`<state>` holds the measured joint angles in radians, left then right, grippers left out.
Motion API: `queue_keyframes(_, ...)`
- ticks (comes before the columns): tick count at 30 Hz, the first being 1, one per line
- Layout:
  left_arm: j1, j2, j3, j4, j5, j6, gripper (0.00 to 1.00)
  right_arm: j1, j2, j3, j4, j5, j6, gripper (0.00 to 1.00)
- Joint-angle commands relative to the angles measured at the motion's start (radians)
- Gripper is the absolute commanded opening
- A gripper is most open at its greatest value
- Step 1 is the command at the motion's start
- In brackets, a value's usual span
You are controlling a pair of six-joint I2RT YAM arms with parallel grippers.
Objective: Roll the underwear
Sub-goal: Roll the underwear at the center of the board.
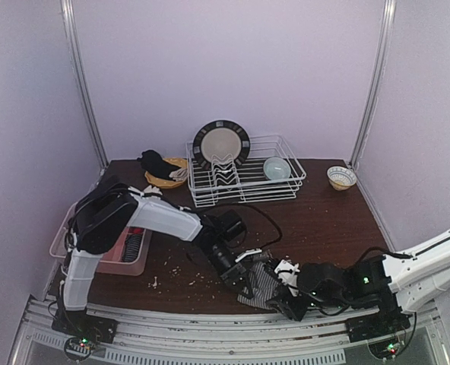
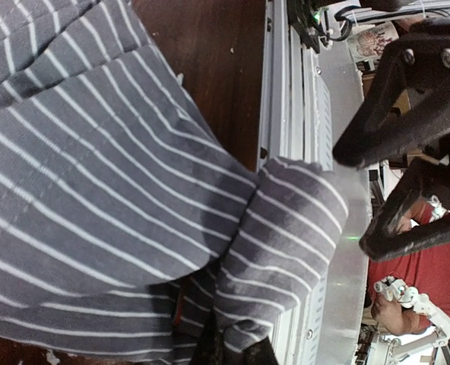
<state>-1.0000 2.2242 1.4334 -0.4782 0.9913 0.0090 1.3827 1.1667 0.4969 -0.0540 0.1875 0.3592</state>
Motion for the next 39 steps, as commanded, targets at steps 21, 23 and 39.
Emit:
queue_keyframes(21, 0.015, -0.057, -0.047, -0.005, -0.197, -0.063, 0.63, -0.169, 0.148, -0.079, 0.109, -0.194, 0.280, 0.00)
queue_keyframes(23, 0.015, -0.091, -0.070, 0.009, -0.217, -0.064, 0.89, -0.201, 0.146, -0.100, 0.141, -0.238, 0.295, 0.00)
queue_keyframes(39, -0.121, -0.639, -0.761, 0.942, -0.810, 0.208, 0.98, -0.453, 0.221, -0.162, 0.267, -0.592, 0.421, 0.00)
